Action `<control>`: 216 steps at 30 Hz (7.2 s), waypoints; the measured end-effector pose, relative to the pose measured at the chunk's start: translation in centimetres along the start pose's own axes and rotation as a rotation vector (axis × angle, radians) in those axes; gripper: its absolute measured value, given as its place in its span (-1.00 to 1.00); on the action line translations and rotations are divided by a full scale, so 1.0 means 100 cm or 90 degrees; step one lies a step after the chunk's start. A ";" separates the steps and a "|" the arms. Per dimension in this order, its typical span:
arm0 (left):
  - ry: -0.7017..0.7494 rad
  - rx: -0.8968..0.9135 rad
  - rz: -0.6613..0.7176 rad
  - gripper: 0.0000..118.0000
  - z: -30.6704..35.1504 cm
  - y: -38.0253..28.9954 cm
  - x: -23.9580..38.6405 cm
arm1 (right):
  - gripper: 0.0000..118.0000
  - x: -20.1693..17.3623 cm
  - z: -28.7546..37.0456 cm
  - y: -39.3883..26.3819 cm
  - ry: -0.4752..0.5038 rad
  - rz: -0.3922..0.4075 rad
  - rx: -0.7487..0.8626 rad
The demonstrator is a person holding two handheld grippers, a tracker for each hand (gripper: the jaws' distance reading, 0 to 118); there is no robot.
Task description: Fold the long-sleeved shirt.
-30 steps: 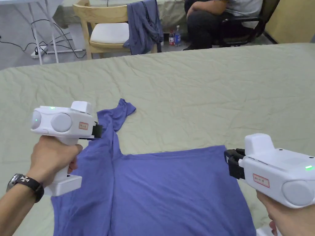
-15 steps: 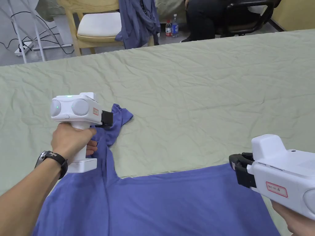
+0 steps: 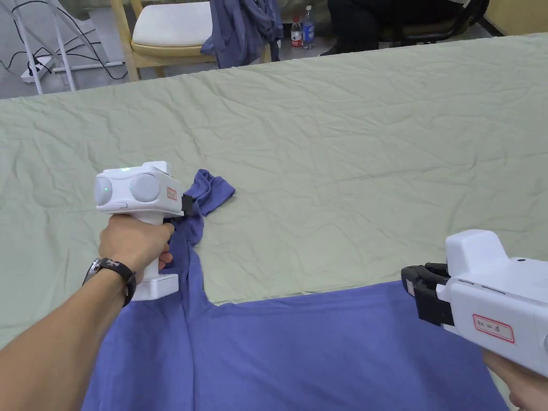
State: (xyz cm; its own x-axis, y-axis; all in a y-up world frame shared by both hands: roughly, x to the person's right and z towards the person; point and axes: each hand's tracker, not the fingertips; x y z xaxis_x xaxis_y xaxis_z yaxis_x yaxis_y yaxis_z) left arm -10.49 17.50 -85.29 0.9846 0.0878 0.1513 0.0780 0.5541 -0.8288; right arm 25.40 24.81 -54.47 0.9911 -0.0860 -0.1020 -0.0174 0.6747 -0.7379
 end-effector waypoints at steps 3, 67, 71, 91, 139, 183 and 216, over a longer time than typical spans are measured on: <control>0.009 0.061 0.012 -0.93 0.038 -0.007 -0.004 | -1.00 -0.001 0.019 -0.001 -0.002 -0.005 0.009; 0.017 0.099 -0.009 -1.00 0.370 -0.322 -0.023 | -1.00 -0.038 0.217 -0.129 0.008 -0.069 0.118; 0.006 0.044 -0.026 -1.00 0.335 -0.274 -0.048 | -1.00 -0.037 0.200 -0.125 0.014 -0.069 0.101; 0.053 -0.070 0.006 0.11 0.138 -0.166 -0.100 | -1.00 -0.020 0.099 -0.105 -0.021 -0.070 -0.009; 0.065 -0.051 0.000 -0.92 0.118 -0.187 -0.092 | -0.91 0.055 -0.107 0.007 -0.102 -0.040 -0.208; 0.005 0.029 0.128 -0.94 0.331 -0.467 -0.098 | -0.93 0.019 0.159 -0.251 -0.029 0.001 -0.149; -0.023 0.209 0.090 -1.00 0.487 -0.465 -0.044 | -0.99 -0.095 0.278 -0.198 0.055 -0.001 0.141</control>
State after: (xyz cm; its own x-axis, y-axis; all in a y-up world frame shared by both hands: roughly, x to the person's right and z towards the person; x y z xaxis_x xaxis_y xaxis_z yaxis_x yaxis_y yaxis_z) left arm -26.07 31.64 -21.20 0.9755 0.2084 0.0710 -0.1190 0.7703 -0.6265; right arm 20.05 32.64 -20.35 0.9758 -0.1436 -0.1650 0.0232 0.8181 -0.5747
